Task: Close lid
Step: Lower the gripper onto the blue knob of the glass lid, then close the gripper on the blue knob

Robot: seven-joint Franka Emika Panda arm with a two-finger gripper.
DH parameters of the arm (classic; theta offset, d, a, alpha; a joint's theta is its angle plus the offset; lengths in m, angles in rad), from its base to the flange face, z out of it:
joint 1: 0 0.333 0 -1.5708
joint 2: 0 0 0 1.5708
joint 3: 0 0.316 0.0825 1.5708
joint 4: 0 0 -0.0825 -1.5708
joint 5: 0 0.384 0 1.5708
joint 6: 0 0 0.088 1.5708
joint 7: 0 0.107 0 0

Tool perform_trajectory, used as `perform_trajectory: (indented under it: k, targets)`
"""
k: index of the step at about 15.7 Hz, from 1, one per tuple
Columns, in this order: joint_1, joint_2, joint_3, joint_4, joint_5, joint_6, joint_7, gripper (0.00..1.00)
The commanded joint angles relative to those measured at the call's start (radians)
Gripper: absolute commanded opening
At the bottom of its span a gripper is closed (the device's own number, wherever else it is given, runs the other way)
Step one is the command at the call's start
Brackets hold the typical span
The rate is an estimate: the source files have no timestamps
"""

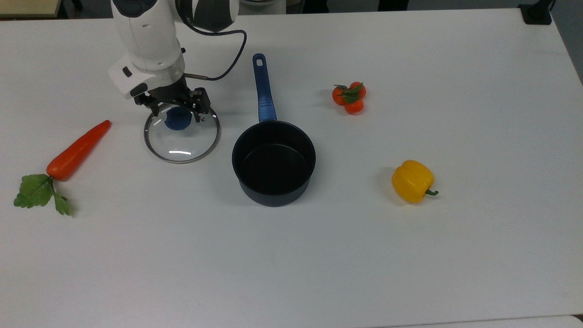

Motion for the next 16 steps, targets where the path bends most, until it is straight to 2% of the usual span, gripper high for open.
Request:
perform_trajectory:
  k: [1,3,5,6,8,9,10,12,14,16]
  targets:
    - [0.005,0.003,0.002,-0.012,0.016,0.025,-0.014,0.78]
    - [0.006,0.009,0.003,-0.012,0.016,0.028,-0.018,0.77]
    - [0.006,0.01,0.003,-0.011,0.016,0.028,-0.02,0.65]
    - [0.006,0.01,0.003,-0.009,0.016,0.028,-0.02,0.63]
    - [0.005,0.012,0.003,0.009,0.018,0.025,-0.017,0.67]
    - [0.005,0.01,0.003,0.011,0.018,0.027,-0.017,0.73]
    - [0.003,0.01,0.003,0.011,0.018,0.027,-0.017,0.82]
    - [0.003,0.01,0.003,0.012,0.018,0.027,-0.018,0.89]
    - [0.003,0.012,0.003,0.012,0.016,0.028,-0.02,0.9]
    - [0.003,0.012,0.003,0.012,0.016,0.028,-0.031,0.82]
